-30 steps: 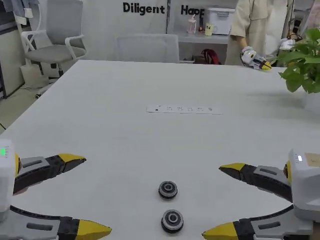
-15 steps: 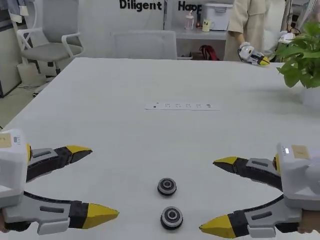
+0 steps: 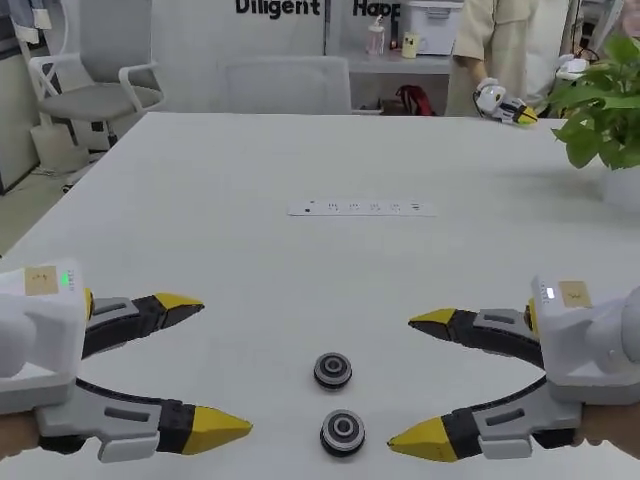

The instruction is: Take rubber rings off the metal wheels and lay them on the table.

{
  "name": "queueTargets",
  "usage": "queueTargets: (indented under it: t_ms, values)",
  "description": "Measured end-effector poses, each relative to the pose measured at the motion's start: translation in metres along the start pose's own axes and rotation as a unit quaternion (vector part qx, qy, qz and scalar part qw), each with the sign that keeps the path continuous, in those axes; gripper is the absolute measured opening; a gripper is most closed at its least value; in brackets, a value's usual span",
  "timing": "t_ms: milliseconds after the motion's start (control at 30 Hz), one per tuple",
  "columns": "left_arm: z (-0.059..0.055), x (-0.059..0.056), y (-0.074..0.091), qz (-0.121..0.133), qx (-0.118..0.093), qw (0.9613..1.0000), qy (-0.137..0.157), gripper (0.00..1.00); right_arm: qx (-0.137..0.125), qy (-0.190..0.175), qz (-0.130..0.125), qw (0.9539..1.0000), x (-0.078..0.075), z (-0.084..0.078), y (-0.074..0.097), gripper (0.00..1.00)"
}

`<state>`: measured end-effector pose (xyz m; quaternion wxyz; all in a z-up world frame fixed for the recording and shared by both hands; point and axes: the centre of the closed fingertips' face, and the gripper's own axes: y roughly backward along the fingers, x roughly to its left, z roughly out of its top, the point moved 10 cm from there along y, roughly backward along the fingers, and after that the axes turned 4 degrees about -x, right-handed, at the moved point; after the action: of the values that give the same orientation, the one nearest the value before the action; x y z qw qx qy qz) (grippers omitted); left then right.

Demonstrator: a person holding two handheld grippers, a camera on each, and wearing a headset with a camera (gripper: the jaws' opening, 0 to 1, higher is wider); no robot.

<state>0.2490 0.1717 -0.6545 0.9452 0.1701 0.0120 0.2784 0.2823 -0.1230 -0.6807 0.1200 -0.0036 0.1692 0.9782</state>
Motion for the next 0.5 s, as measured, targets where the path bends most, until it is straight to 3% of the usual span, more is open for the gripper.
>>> queueTargets:
  t_ms: [500]
  values:
    - [-0.005,0.0,-0.019,-0.022,0.013,0.9995,-0.015,0.73,0.015,-0.006,0.03,0.9994,-0.005,-0.009,-0.018,0.66]
